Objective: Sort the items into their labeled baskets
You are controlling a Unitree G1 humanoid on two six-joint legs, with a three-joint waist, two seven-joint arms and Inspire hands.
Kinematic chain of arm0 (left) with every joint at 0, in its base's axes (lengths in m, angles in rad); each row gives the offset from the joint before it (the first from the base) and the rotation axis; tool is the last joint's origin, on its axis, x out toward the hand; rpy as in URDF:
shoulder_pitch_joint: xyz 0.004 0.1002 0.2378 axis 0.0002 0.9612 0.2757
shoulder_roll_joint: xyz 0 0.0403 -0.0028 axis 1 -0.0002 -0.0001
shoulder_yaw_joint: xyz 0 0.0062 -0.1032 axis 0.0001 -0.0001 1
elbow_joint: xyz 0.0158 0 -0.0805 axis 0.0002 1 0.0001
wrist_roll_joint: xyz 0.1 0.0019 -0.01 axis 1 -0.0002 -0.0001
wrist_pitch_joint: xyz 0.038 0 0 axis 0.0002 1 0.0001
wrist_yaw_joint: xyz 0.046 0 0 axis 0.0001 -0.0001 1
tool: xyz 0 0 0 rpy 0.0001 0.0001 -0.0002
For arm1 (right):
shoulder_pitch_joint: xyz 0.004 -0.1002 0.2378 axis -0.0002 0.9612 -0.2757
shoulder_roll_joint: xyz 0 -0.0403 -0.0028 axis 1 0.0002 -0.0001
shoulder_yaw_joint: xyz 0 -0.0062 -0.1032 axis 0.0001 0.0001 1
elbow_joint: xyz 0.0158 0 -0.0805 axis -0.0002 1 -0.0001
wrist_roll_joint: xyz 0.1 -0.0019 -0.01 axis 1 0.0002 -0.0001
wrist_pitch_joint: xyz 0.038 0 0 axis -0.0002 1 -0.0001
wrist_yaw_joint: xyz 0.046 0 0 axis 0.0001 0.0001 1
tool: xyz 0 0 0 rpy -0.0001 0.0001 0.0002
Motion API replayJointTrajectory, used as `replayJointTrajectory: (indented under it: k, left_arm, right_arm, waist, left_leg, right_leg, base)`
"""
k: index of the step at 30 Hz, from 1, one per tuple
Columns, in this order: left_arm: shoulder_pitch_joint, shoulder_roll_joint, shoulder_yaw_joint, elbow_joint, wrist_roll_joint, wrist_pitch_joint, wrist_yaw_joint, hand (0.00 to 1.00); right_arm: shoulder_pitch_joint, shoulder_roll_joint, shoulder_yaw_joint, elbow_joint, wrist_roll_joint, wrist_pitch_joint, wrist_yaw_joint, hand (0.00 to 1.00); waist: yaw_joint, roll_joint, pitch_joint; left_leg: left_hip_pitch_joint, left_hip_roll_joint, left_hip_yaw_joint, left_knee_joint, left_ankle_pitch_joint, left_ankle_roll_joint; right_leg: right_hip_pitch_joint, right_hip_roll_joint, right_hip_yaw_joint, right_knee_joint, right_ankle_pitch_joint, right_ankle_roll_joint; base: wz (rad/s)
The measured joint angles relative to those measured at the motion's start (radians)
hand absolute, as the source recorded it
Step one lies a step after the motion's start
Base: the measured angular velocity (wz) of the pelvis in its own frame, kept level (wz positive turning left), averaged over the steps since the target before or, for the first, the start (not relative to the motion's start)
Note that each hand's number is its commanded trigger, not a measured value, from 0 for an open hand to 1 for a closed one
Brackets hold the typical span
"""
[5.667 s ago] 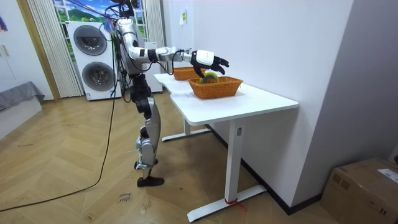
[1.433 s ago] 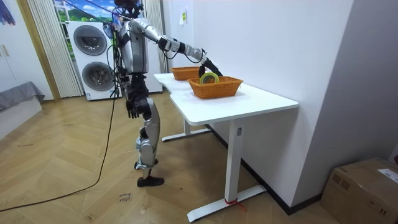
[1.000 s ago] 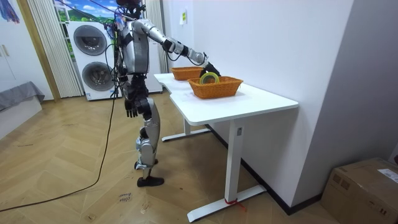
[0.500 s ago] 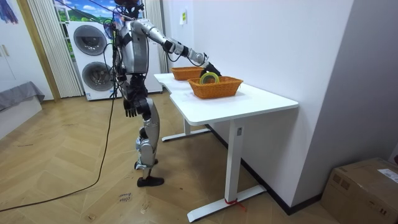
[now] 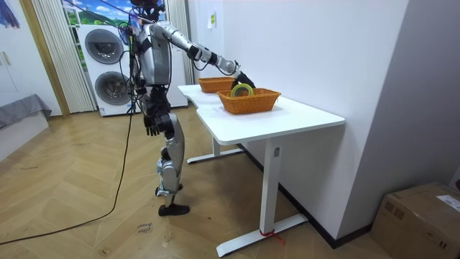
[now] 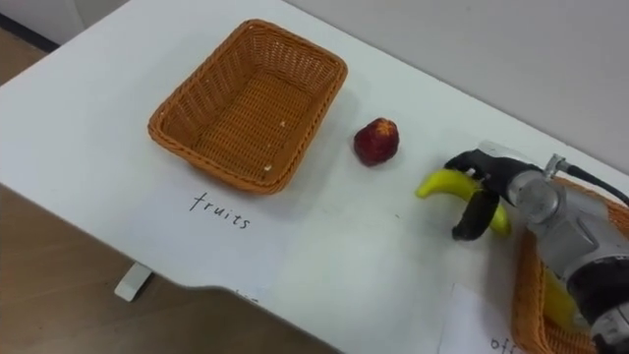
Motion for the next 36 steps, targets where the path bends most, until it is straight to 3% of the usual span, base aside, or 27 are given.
replayJointTrajectory:
  k: [21, 22, 26, 32, 36]
  left_arm:
    - [-0.002, 0.008, -0.001, -0.023, 0.000, -0.002, -0.030, 0.00]
    - [0.001, 0.008, 0.001, -0.023, 0.000, -0.003, -0.030, 0.00]
    - [0.017, 0.007, 0.023, -0.022, -0.005, -0.001, -0.023, 0.00]
    - [0.023, 0.000, 0.049, -0.015, -0.012, -0.002, 0.000, 0.00]
    - [0.043, -0.010, 0.080, 0.003, -0.012, -0.010, 0.002, 0.00]
  right_arm:
    - [-0.002, 0.000, 0.006, -0.008, 0.005, 0.006, 0.027, 1.00]
    - [0.001, 0.000, 0.006, -0.021, 0.005, 0.007, 0.029, 1.00]
    - [0.046, 0.000, 0.001, -0.127, 0.002, 0.028, 0.031, 1.00]
    - [0.086, -0.001, -0.003, -0.251, 0.000, 0.023, 0.058, 1.00]
    - [0.086, -0.001, -0.013, -0.352, 0.004, 0.010, 0.077, 1.00]
  waist:
    - [0.000, 0.002, 0.0013]
    - [-0.001, -0.004, -0.0033]
    - [-0.006, -0.009, -0.0070]
    - [-0.016, -0.009, -0.0071]
    - [-0.044, 0.000, -0.0023]
  left_leg:
    - [0.016, 0.001, 0.002, -0.007, 0.000, 0.000]
    - [0.018, 0.001, 0.004, -0.009, 0.000, 0.000]
    - [0.027, 0.002, 0.009, -0.015, 0.000, 0.000]
    - [0.047, 0.002, 0.015, -0.023, 0.000, 0.000]
    - [0.088, 0.000, 0.019, -0.039, 0.001, 0.000]
  right_leg:
    - [0.008, 0.001, -0.003, -0.003, 0.000, 0.000]
    - [0.007, 0.001, 0.001, -0.003, 0.000, 0.000]
    - [0.010, 0.001, 0.009, -0.003, 0.000, 0.000]
    - [0.024, 0.000, 0.015, -0.003, 0.000, 0.000]
    - [0.066, 0.001, 0.018, -0.018, 0.000, 0.001]
  base:
    - [0.00]
    - [-0.04]
    - [-0.06]
    - [-0.02]
    - [-0.02]
